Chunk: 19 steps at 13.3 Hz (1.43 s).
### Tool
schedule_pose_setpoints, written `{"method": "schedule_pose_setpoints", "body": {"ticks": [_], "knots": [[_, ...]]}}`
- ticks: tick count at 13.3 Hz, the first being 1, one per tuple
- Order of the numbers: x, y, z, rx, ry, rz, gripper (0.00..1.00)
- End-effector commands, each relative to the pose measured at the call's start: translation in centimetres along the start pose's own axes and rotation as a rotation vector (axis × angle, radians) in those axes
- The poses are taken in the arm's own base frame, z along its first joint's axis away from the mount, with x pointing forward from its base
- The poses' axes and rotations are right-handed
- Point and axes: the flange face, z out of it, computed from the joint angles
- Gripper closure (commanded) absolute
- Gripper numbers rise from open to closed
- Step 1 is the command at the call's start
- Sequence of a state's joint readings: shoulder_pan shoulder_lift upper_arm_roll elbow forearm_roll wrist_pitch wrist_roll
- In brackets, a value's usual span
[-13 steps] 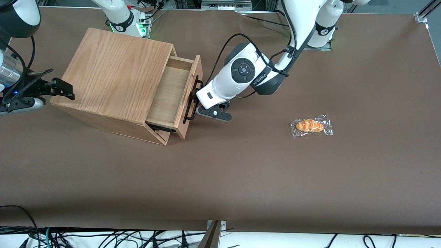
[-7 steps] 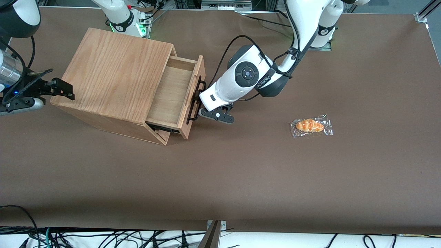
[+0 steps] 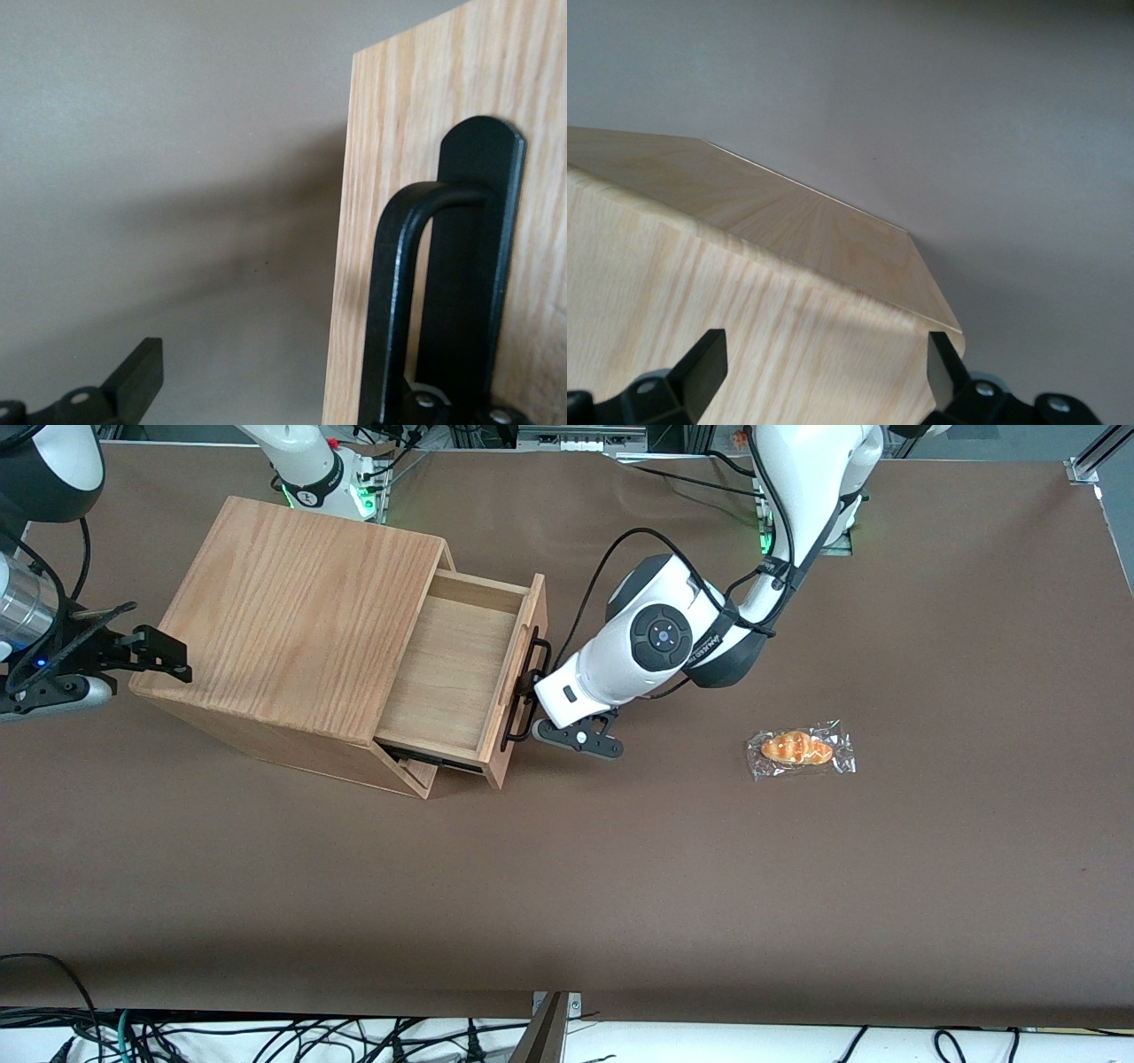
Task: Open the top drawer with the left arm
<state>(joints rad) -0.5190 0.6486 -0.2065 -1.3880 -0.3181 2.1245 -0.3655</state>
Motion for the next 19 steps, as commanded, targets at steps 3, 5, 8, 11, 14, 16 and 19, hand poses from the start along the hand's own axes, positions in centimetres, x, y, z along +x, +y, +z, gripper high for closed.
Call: {"method": "schedule_pose_setpoints", "body": {"ticks": [3,5,8,11,14,16,19], "knots": [[0.5,-1.0,-1.6,0.02,-0.001,0.01,0.0],[0.1,-0.5,-1.6,-0.01,-0.03,-0.022,0.0],[-0.5,0.3,-2.8,-0.044,-0.052,-0.036,0.0],[0.3,0.7,-5.7,-0.084,-0.053,-0.047,0.0],[2.0,-1.8,-9.1,-0.118,-0.059,-0.09,0.0],[2.8,-3.8,-11.0,-0.116,-0.073,-0.112,0.0],[4.8,-9.8,-14.6,-0.108,-0.064,-0.183,0.0]]}}
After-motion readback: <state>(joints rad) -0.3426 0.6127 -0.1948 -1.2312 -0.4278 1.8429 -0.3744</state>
